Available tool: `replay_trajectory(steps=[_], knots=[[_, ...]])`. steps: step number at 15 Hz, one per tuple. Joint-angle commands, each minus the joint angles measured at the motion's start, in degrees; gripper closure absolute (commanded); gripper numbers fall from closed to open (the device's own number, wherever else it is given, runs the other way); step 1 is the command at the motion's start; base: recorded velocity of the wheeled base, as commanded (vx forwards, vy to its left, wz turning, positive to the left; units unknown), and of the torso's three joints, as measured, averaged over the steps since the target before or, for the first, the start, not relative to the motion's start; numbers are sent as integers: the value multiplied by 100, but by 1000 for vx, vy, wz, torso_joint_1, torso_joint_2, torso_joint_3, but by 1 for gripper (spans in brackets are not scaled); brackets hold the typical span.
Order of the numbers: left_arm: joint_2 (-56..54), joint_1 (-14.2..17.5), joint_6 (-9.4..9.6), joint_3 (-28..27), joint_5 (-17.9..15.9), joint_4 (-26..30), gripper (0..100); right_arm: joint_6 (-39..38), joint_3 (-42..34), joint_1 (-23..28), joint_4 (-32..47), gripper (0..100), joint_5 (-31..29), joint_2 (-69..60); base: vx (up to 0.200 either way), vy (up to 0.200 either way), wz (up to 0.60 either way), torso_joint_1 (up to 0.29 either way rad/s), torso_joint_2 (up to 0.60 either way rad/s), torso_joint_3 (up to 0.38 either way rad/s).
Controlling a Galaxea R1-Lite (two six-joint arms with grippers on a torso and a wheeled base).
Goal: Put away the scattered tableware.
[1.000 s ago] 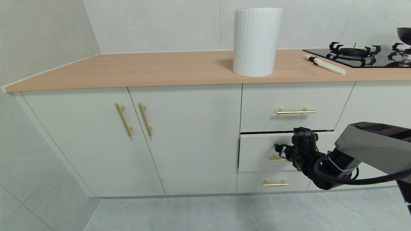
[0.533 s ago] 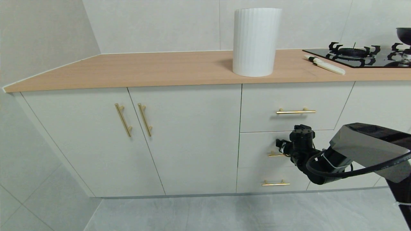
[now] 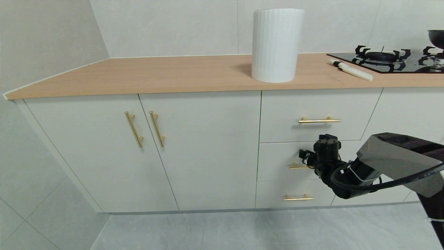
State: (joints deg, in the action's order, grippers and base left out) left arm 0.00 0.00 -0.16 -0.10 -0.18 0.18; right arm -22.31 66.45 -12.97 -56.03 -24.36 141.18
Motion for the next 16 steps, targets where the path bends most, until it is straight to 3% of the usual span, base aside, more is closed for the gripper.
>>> replay_trajectory(steps=[1, 7, 12, 15, 16], knots=[[0, 0, -2, 1, 1, -1, 0, 16, -264, 58, 31, 0, -16, -425, 0, 0, 0, 0, 0, 0], [0, 0, -2, 1, 1, -1, 0, 473, -2532, 67, 145, 0, 10, -3263, 0, 0, 0, 0, 0, 0], [0, 0, -2, 1, 1, -1, 0, 1589, -4799, 93, 206, 0, -447, -6867, 0, 0, 0, 0, 0, 0], [0, 0, -2, 1, 1, -1, 0, 2187, -5063, 576, 1076, 0, -553, -8669, 0, 0, 0, 0, 0, 0], [0, 0, -2, 1, 1, -1, 0, 2389, -5010, 691, 2342, 0, -509, -10136, 0, 0, 0, 0, 0, 0]])
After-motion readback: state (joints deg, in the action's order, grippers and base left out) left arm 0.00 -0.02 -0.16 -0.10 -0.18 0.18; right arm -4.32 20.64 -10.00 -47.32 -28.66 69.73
